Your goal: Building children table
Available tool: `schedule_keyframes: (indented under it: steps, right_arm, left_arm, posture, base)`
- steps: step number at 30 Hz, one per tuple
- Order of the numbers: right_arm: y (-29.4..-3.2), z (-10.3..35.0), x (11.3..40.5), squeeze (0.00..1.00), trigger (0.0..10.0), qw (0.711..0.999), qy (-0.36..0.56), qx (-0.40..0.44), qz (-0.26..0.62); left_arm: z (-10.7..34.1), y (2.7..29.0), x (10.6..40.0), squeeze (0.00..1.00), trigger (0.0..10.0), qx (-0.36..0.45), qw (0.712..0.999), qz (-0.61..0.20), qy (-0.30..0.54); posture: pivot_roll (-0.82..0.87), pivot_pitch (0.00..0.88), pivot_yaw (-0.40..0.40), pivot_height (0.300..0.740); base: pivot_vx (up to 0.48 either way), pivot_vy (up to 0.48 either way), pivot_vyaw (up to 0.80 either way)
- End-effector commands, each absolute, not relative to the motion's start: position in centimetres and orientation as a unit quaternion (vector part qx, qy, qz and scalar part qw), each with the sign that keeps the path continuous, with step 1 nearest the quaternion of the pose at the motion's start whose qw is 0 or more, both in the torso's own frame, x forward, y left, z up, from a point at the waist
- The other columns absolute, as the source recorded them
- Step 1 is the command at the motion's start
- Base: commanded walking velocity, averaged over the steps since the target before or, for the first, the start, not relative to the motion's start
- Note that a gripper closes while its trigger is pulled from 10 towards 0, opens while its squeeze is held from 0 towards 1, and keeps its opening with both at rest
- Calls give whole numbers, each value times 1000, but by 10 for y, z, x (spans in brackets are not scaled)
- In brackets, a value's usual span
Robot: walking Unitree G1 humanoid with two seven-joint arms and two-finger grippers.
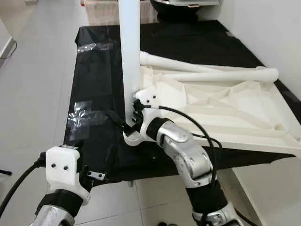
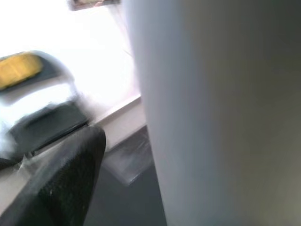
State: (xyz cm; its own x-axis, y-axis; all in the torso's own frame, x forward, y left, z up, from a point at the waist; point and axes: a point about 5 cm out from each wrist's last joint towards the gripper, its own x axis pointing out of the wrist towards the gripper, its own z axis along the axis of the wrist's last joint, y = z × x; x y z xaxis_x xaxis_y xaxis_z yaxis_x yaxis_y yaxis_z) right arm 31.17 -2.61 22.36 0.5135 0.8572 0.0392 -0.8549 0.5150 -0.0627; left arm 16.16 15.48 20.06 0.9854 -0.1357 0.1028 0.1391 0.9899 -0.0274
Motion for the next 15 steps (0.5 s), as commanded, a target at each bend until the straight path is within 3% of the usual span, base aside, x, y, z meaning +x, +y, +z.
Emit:
schedule_keyframes:
  steps: [1,5,12,13,15]
  right_arm:
    - [-27,225,313,0,10000,837,-38,-9,545]
    - [-41,240,326,0,10000,771,-51,-52,632]
    - [-51,260,342,0,10000,755,-64,-34,652]
    - [-52,262,343,0,0,752,-66,-33,655]
    - [-53,264,345,0,0,743,-67,-29,666]
  left_arm:
    - [197,155,160,0,10000,-15,997,-72,-38]
    - [198,157,157,0,10000,-12,997,-64,-38]
    - [198,160,153,0,10000,-2,998,-54,-33]
    - [198,161,151,0,10000,0,998,-53,-32]
    - [198,161,151,0,10000,1,998,-52,-30]
  posture:
    - [124,193,-72,740]
    - [146,208,-84,740]
    - [162,225,-91,740]
    - [167,231,-91,740]
    - [170,233,-92,740]
  base:
    - [0,0,0]
    - [0,0,0]
    - [0,0,0]
    - [0,0,0]
    - [0,0,0]
